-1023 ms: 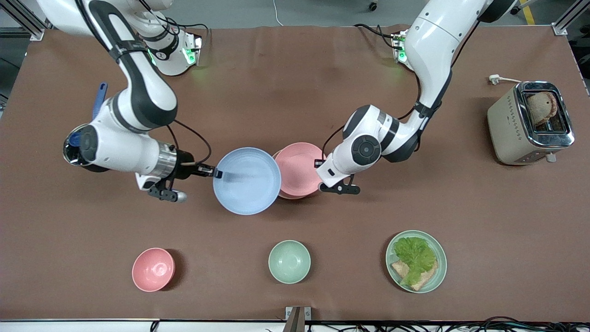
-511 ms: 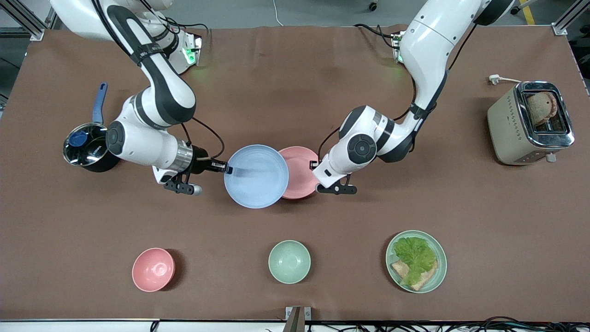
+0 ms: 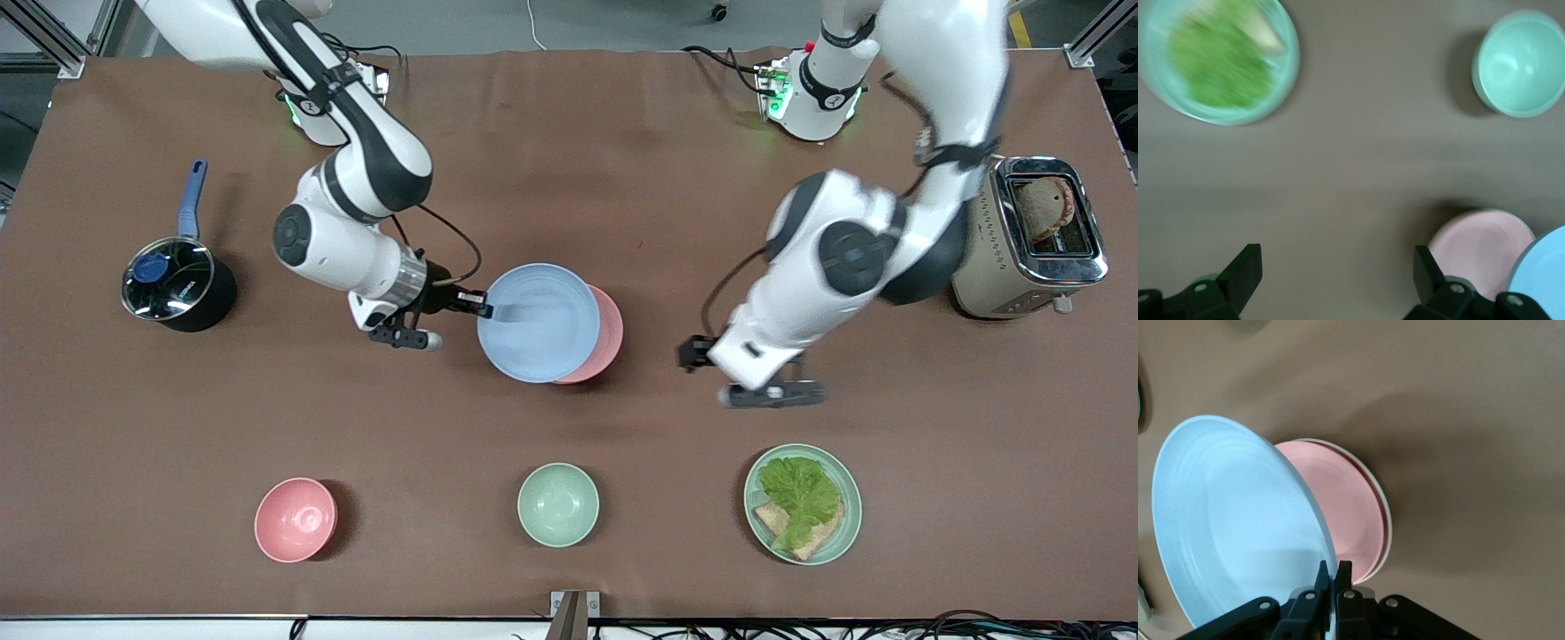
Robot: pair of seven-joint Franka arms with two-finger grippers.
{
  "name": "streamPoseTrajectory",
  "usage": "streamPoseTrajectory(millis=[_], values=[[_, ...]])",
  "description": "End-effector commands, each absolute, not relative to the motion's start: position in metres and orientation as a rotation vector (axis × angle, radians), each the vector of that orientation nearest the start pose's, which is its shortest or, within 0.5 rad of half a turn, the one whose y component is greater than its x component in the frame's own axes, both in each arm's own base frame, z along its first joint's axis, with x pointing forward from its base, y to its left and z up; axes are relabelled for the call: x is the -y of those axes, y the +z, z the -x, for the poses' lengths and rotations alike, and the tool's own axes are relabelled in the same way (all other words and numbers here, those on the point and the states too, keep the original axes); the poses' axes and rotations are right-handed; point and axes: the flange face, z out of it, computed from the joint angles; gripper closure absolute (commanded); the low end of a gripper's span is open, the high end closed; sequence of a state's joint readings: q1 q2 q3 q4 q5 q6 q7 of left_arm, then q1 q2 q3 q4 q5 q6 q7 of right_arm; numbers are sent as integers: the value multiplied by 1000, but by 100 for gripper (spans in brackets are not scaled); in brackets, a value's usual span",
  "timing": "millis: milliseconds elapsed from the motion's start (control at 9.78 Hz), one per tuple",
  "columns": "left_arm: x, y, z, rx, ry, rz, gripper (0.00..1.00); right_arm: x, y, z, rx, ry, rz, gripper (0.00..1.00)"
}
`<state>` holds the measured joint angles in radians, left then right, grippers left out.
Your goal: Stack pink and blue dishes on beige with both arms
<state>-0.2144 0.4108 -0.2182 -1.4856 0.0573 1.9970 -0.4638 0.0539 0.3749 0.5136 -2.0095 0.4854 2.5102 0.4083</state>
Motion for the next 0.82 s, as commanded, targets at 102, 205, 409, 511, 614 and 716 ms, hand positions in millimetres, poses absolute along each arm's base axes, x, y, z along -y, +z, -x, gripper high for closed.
streamPoseTrajectory(millis=[102, 205, 409, 511, 614, 716], values=[[201, 532, -623, -19, -253, 3090, 0, -348, 256, -511, -373, 94, 2604, 98], [180, 559, -616, -44, -256, 3082, 0, -355, 239, -501, -375, 76, 2606, 98], [145, 605, -598, -102, -279, 3058, 0, -359, 219, -484, -370, 69, 2623, 97], [130, 623, -586, -118, -257, 3045, 0, -361, 216, -479, -364, 64, 2626, 97], [117, 639, -574, -127, -237, 3057, 0, -362, 214, -478, -361, 69, 2628, 96], [105, 647, -569, -137, -223, 3065, 0, -359, 211, -479, -365, 70, 2631, 95]])
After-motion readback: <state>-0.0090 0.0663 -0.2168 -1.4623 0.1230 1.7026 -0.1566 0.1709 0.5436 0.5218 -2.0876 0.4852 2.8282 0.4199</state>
